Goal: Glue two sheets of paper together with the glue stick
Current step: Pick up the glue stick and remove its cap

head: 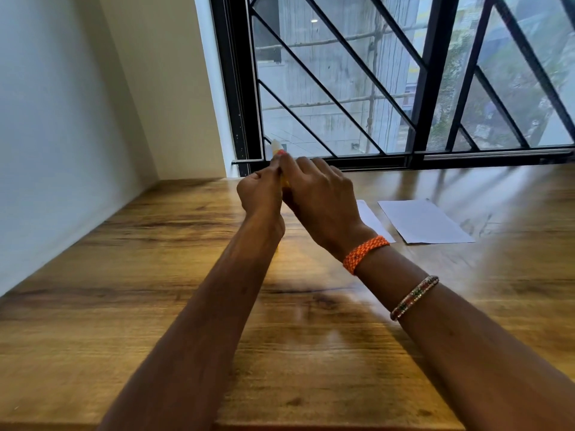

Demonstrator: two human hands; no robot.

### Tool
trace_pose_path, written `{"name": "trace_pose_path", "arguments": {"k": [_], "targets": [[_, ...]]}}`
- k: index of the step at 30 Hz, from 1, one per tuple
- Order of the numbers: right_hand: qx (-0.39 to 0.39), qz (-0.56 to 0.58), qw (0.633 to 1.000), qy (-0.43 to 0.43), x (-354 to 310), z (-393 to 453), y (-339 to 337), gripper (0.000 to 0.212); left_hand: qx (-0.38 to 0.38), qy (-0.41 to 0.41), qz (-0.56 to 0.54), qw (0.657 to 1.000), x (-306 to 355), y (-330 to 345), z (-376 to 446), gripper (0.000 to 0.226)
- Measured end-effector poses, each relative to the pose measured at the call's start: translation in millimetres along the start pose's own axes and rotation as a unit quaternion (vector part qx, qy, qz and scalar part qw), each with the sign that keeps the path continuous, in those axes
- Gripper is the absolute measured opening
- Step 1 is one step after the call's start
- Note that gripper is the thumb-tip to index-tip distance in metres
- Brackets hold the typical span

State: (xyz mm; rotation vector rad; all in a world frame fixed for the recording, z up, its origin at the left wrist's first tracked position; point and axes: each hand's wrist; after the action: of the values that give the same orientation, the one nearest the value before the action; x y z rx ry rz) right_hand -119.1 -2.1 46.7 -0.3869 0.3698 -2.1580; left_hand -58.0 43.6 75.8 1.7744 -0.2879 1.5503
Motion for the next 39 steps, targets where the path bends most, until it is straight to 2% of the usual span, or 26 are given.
{"name": "trace_pose_path", "arguments": {"k": [4, 8, 10, 12, 15, 18, 21, 23, 26, 28, 30, 32, 35, 37, 39], "targets": [[-0.006, 0.029, 1.000, -0.008, -1, -3, -2, 0.041, -0.003, -0.024, -0.005, 1.000, 0, -1, -1, 0.028], [-0.030, 0.187, 0.978, 0.087, -1, -7, 1, 0.024, -0.021, -0.062, -0.016, 0.998, 2, -5, 11, 0.022], [-0.023, 0.239, 0.964, 0.117, 1, -8, 4, 0.017, -0.042, -0.081, -0.007, 0.996, 2, -7, 16, 0.032], [-0.016, 0.232, 0.966, 0.110, 5, -9, 5, 0.017, -0.067, -0.092, -0.007, 0.994, 1, -7, 18, 0.032], [-0.008, 0.192, 0.978, 0.083, 9, -11, 4, 0.018, -0.080, -0.101, -0.005, 0.992, 0, -6, 20, 0.019], [-0.019, 0.238, 0.961, 0.137, 8, -9, 5, 0.018, -0.072, -0.115, -0.029, 0.990, -1, -6, 22, 0.011], [-0.051, 0.305, 0.929, 0.206, 11, -8, 9, 0.020, -0.058, -0.112, -0.045, 0.991, -1, -7, 24, 0.030], [-0.075, 0.330, 0.913, 0.227, 13, -9, 13, 0.022, -0.071, -0.107, -0.037, 0.991, -1, -7, 24, 0.033], [-0.088, 0.314, 0.920, 0.218, 14, -12, 16, 0.023, -0.081, -0.097, -0.023, 0.992, -4, -7, 22, 0.030], [-0.081, 0.296, 0.932, 0.191, 10, -13, 14, 0.031, -0.065, -0.076, -0.016, 0.995, -8, -7, 22, 0.028], [-0.060, 0.289, 0.938, 0.179, 8, -13, 13, 0.041, -0.052, -0.057, -0.008, 0.997, -13, -3, 18, 0.037], [-0.029, 0.284, 0.941, 0.182, 5, -12, 13, 0.037, -0.056, -0.051, 0.000, 0.997, -17, 0, 16, 0.037], [0.003, 0.276, 0.939, 0.204, 6, -13, 15, 0.027, -0.068, -0.028, 0.008, 0.997, -19, 4, 11, 0.019], [0.016, 0.311, 0.916, 0.252, 8, -13, 17, 0.019, -0.072, 0.005, 0.036, 0.997, -21, 6, 7, 0.013], [0.021, 0.387, 0.851, 0.355, 11, -9, 18, 0.016, -0.086, 0.048, 0.071, 0.993, -22, 9, 3, 0.010]]}}
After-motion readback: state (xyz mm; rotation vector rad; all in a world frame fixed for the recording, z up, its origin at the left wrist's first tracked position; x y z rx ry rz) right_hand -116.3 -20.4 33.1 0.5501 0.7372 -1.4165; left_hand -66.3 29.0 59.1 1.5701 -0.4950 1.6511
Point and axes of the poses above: each hand's wrist, its own z-axis towards the middle knuckle, its own y-axis out of the palm, x = y × z
